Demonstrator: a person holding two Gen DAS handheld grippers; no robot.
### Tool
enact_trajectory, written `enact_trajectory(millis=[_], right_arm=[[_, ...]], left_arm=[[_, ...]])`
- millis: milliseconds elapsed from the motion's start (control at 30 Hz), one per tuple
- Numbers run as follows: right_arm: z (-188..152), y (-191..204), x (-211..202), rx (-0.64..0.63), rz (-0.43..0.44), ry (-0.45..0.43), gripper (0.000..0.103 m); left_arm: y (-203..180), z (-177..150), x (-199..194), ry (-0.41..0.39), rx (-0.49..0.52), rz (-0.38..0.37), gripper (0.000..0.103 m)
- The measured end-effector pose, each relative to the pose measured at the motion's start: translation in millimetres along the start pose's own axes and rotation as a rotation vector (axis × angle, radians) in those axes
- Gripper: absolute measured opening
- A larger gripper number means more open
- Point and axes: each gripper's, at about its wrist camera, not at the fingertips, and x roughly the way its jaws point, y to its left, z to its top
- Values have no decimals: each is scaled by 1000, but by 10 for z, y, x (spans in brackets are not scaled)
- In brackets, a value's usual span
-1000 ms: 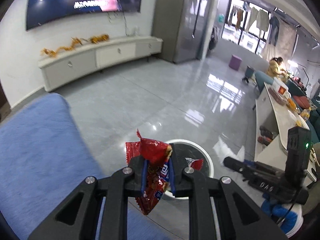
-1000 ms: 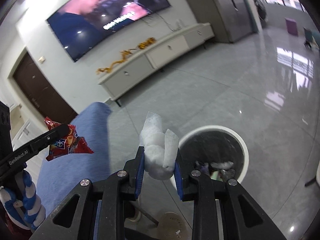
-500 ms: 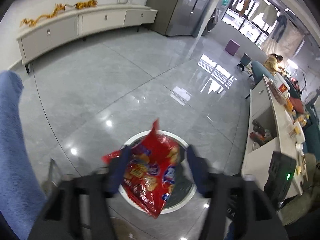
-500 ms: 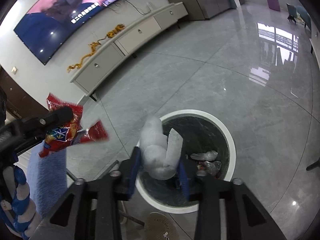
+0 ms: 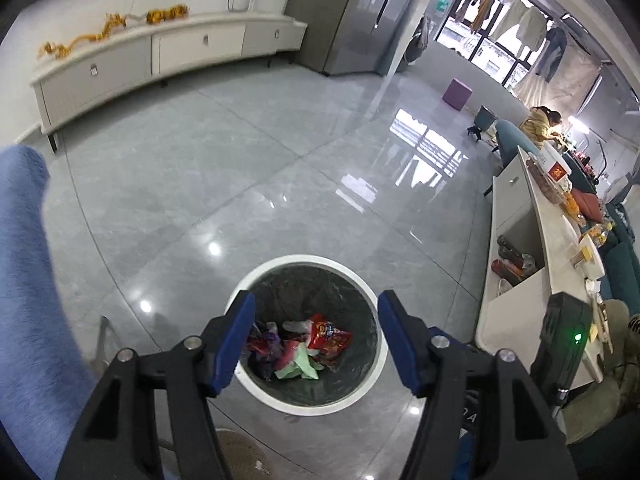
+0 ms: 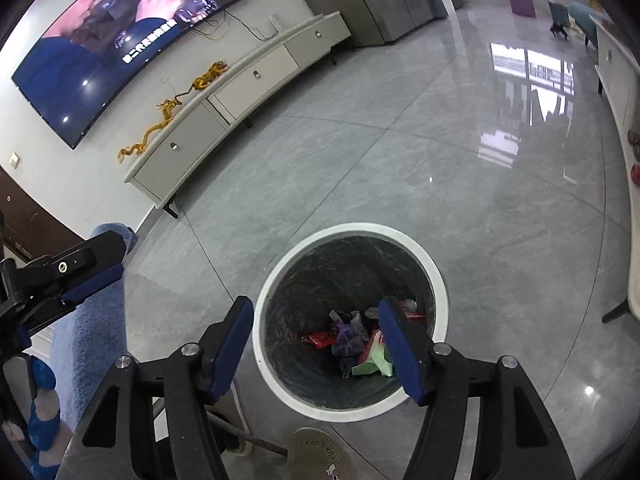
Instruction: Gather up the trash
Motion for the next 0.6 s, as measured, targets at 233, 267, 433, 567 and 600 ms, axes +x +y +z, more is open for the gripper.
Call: enact_trajectory(millis=[233, 267, 433, 567, 600], right_arm=[[-56, 493, -512, -68, 7, -100, 75], [-64, 577, -593, -85, 6, -118, 77], [-189, 1036, -975, -177, -13, -209, 83], [-360, 1484, -1229, -267, -12, -276, 92], [-407, 1600, -1287, -289, -13, -292, 93]], left_arm=[[-13, -198, -830, -171, 19, 103, 70], [5, -239, -970, -203, 18, 126, 71], [193, -513, -1647, -321, 21, 232, 71], [412, -809, -2218, -391, -8, 339, 71], [489, -898, -2372, -409, -20, 373, 71]])
